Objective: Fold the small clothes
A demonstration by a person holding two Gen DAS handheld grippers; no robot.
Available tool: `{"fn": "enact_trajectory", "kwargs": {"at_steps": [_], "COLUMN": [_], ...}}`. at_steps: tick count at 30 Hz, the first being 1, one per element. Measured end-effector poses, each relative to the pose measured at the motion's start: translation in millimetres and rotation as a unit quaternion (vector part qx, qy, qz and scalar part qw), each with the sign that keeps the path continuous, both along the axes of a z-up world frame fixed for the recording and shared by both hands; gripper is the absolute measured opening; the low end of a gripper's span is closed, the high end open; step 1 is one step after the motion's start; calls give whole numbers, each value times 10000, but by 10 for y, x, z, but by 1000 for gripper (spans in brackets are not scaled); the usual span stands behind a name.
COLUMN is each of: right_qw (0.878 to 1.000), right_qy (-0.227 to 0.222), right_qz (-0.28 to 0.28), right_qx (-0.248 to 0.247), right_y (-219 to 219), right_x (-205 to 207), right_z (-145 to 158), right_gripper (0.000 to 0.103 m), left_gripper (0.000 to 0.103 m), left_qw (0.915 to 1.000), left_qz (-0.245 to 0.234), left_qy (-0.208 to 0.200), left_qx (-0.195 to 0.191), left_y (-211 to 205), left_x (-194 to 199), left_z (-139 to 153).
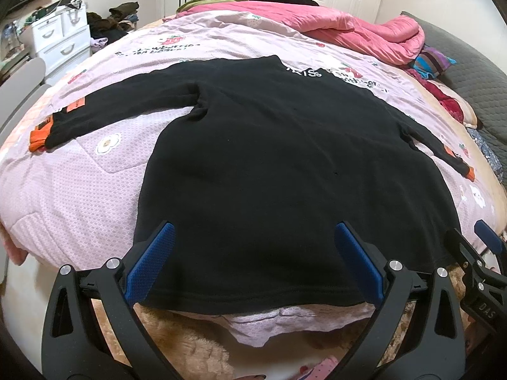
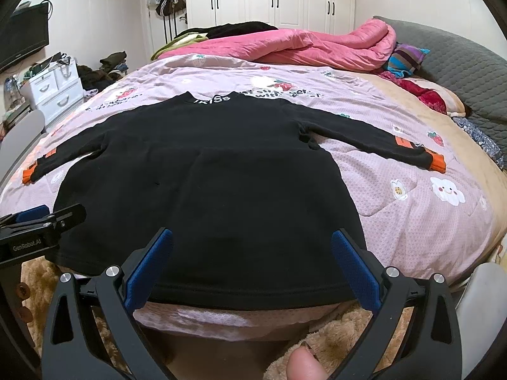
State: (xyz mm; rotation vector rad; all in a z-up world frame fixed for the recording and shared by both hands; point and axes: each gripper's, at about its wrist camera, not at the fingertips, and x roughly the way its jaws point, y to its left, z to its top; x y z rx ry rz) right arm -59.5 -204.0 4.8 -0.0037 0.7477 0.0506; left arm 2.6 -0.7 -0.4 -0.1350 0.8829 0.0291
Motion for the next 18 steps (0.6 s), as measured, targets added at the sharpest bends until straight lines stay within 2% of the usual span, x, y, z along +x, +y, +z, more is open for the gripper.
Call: {"fn": "enact_trajectory", "kwargs": {"at_steps": [18], "right_qw": [10000], "right_qy": [-28], "right_qz": [11], "right_qx": [44], "right_y": [34], "right_x": [10], "right_z": [25], "right_gripper": [99], "left_gripper": [95], "left_qw": [10000], "left_qz": [-8], "left_qy": [-34], "left_qx": [-61], "left_y": [4], "left_x": [3], "left_z": [16]}}
